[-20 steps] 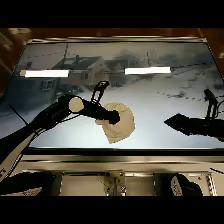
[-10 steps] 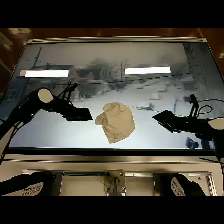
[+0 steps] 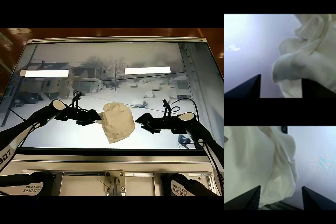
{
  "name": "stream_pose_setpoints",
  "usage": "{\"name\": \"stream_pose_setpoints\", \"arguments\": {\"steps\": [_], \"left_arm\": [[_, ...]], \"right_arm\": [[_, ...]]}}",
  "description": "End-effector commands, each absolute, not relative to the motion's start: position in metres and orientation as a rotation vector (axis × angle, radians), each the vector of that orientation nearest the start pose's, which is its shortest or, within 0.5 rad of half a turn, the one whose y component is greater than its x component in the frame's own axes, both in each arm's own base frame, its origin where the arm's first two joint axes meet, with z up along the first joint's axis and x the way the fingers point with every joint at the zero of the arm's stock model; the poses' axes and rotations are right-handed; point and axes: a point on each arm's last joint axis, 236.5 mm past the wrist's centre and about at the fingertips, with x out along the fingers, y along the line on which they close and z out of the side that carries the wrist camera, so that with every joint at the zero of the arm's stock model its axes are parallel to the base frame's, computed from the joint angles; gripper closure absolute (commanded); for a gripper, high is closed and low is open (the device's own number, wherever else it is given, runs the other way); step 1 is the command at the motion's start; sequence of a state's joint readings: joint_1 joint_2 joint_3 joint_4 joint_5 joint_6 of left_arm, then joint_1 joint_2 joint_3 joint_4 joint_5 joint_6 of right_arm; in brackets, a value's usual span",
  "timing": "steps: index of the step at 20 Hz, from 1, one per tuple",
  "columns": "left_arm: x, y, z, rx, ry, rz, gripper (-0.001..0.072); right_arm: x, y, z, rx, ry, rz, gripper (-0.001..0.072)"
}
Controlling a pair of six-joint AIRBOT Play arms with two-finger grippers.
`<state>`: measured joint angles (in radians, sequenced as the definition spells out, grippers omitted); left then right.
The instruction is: Fold the shirts.
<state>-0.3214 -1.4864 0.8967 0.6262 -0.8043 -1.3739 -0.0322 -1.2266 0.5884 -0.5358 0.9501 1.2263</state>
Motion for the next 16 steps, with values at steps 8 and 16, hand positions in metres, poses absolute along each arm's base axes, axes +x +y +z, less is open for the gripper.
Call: {"name": "stream_pose_setpoints", "arguments": {"steps": [8, 16], "left_arm": [[0.379, -0.277, -0.048, -0.693, 1.193, -0.574, 0.067], [0.422, -0.266, 0.036, -0.653, 1.006, -0.695, 0.0671]], "right_arm": [[0.295, 0.18, -0.102, 0.937, 1.43, 0.352, 0.0075], [0.313, 0.201, -0.077, 0.806, 1.357, 0.493, 0.0647]]}}
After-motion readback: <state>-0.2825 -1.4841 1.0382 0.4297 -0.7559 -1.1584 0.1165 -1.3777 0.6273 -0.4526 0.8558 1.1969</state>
